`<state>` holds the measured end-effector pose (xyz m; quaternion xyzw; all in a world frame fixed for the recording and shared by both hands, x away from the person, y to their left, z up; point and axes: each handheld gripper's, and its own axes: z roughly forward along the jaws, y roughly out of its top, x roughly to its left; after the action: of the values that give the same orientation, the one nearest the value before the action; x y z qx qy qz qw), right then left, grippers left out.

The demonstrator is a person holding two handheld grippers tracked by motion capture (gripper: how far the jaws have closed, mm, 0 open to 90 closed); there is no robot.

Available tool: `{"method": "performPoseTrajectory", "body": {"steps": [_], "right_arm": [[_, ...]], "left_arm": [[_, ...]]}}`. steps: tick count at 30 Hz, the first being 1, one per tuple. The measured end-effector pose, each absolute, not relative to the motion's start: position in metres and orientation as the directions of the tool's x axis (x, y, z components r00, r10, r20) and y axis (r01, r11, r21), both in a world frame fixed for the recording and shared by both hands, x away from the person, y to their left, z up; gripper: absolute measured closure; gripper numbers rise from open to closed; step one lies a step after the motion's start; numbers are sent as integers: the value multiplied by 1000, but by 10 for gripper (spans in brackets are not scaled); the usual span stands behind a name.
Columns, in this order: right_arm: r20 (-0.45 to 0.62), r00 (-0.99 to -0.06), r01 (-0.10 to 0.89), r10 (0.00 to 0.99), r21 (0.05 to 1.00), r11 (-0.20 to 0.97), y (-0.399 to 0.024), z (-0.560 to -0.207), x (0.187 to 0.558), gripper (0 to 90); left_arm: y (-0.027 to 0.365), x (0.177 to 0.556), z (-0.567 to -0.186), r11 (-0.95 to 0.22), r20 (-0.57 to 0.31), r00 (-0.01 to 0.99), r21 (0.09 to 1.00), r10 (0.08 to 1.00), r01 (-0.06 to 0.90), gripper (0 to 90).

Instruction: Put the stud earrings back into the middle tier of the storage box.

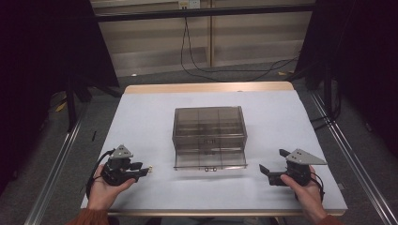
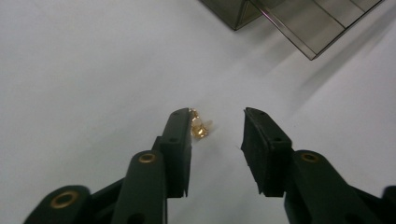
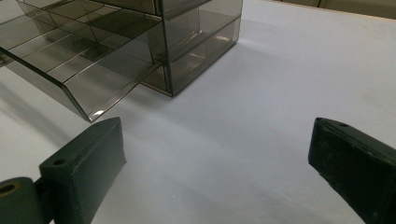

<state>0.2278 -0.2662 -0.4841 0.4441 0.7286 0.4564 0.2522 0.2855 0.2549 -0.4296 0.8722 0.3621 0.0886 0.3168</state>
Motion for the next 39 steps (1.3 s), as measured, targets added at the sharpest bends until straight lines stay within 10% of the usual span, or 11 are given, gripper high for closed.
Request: {"method": "performPoseTrajectory", "body": {"steps": [39], "right_arm": [[32, -491, 414, 871, 888, 201, -265, -484, 229, 32]], "left_arm": [[227, 335, -445, -746, -60, 803, 334, 594, 577, 794]]}}
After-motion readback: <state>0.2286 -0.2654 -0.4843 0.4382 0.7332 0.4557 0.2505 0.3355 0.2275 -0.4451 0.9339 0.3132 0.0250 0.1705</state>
